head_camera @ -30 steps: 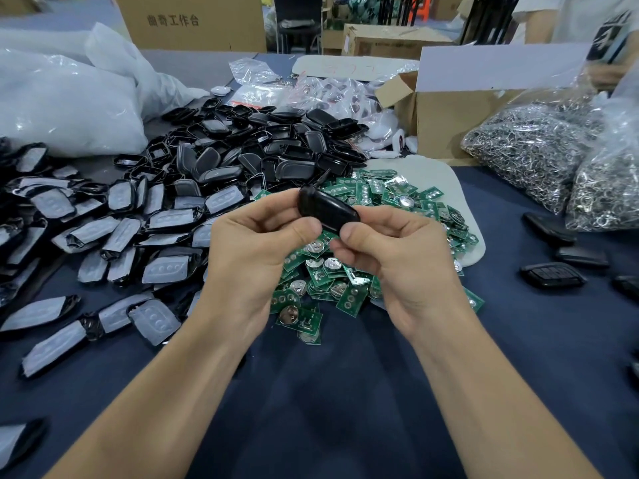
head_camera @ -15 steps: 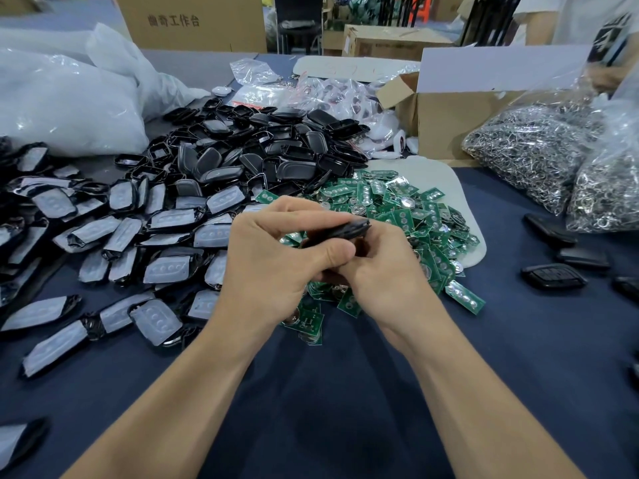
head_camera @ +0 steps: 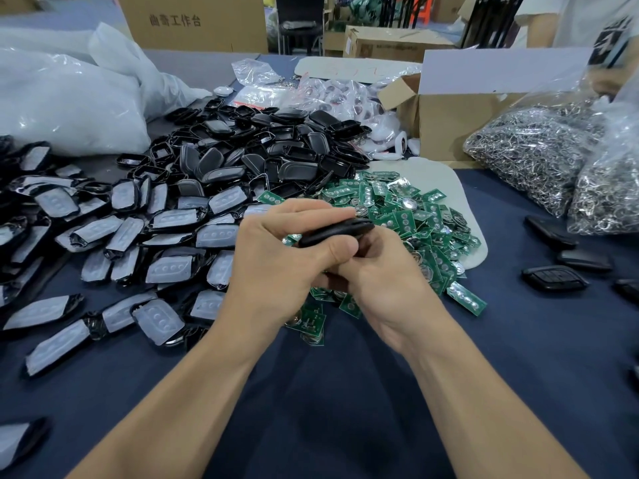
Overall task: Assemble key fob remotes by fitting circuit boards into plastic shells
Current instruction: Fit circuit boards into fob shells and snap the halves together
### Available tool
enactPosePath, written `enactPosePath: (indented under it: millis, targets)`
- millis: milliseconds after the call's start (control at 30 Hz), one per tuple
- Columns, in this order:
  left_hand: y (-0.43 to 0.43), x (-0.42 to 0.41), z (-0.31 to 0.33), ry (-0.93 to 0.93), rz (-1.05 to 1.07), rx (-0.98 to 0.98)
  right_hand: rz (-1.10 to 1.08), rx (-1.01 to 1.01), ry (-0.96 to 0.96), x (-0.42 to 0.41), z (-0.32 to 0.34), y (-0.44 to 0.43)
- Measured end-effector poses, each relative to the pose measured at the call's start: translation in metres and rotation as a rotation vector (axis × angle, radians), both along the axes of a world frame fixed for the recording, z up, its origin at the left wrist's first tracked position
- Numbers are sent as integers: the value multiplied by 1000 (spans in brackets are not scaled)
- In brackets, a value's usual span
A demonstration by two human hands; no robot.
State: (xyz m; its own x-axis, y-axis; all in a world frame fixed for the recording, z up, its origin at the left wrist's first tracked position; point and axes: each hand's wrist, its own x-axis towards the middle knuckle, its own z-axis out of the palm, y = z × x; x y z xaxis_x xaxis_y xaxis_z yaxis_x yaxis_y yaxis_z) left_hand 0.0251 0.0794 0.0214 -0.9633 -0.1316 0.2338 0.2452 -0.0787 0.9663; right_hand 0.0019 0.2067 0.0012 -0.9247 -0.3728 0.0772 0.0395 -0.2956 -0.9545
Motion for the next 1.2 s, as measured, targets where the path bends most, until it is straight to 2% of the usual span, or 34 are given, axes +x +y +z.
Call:
enactPosePath:
  millis: [400, 533, 633, 700, 767, 900, 967, 1033, 1100, 1200]
  targets:
    - [7, -1, -4, 34, 72, -23, -23, 20, 90, 0, 1, -2]
    - [4, -5, -8, 37, 108, -30, -151, 164, 60, -2, 6, 8]
    - [6, -12, -11, -4, 218, -164, -304, 311, 22, -1, 11, 31]
    - [24, -16, -7, -60, 151, -224, -360, 347, -27, 7, 12, 49]
    - [52, -18, -3, -118, 2, -255, -496, 264, -113, 18, 12, 65]
    - [113, -18, -6, -157, -256, -388, -957, -330, -271, 27, 13, 106]
    - [134, -12, -8, -124, -288, -434, -1062, -496, -285, 24, 12, 121]
    - [143, -6, -10, -78, -262, -467, -1051, -518, -329, 21, 9, 124]
    - [138, -3, -13, -47, -214, -513, -999, -456, -352, 20, 4, 119]
    - [119, -4, -13, 4, -110, -649, -973, -213, -305, 18, 0, 104]
